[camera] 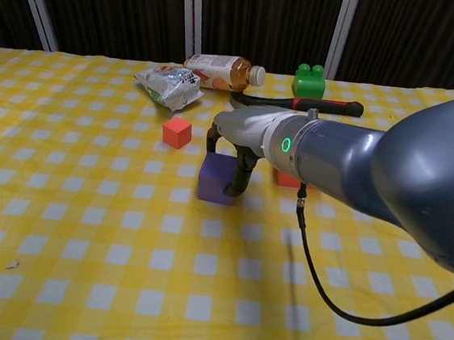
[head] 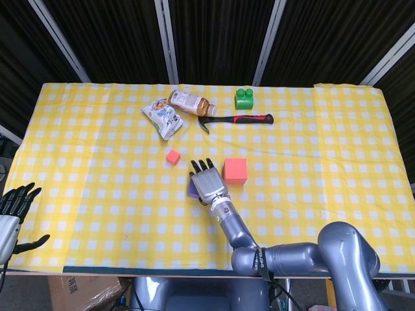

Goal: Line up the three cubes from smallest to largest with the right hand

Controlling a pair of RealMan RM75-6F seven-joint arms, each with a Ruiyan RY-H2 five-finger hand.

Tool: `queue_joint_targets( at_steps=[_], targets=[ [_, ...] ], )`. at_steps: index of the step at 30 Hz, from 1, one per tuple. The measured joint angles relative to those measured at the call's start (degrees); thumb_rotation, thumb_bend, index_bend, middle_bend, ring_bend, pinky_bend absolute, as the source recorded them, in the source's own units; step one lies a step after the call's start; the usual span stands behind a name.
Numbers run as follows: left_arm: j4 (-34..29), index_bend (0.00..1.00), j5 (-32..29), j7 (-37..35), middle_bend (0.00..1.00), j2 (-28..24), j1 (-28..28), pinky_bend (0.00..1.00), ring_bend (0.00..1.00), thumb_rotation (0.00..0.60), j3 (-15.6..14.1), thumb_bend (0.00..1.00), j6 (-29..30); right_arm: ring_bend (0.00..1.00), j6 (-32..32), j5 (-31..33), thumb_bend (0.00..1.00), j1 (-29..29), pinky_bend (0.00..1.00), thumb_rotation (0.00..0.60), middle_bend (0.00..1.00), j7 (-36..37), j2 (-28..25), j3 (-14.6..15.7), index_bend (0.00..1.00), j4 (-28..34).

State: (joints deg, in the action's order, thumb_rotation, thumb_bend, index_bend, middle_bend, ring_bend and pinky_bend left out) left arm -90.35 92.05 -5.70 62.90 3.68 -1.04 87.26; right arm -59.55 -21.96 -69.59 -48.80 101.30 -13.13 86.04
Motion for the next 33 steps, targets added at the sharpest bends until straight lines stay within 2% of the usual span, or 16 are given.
queue_joint_targets(
  at_steps=[4,8,17,23,33],
  targets=[
    [-0.18,0.0,0.03,0.08,0.0,-0.03,0.13,0.04,0.0,0.6,-0.05,0.04,-0.23,0.0,-0.09,-0.24,0.36,-0.06,0.0,0.6,0.01,-0.02,0.49,-0.37,0.42,0.57],
    [-0.21,0.0,-0.06,0.02,0.0,-0.07,0.15,0.04,0.0,0.6,-0.04,0.04,-0.26,0.0,-0.16,-0.48,0.41,0.09,0.0,0.6,0.02,0.19,0.79,-0.47,0.45,0.57],
    [-0.29,0.0,-0.05,-0.24,0.0,-0.12,0.1,0.04,0.0,0.6,-0.05,0.04,-0.1,0.0,-1.03,-3.95,0.43,0.7,0.0,0.6,0.02,1.5,-0.04,-1.32,0.46,0.72],
    [-0.46,0.0,-0.03,-0.11,0.0,-0.18,0.18,0.04,0.0,0.6,-0.14,0.04,-0.32,0.0,-0.74,-4.49,0.43,1.09,0.0,0.6,0.02,1.71,-1.86,-2.03,0.45,-0.07],
    [-0.93,0.0,-0.22,-0.05,0.0,-0.35,0.32,0.04,0.0,0.6,-0.28,0.04,-0.86,0.0,1.12,-4.11,0.43,2.21,0.0,0.6,0.02,2.83,-2.44,-1.59,0.46,-2.92]
  ],
)
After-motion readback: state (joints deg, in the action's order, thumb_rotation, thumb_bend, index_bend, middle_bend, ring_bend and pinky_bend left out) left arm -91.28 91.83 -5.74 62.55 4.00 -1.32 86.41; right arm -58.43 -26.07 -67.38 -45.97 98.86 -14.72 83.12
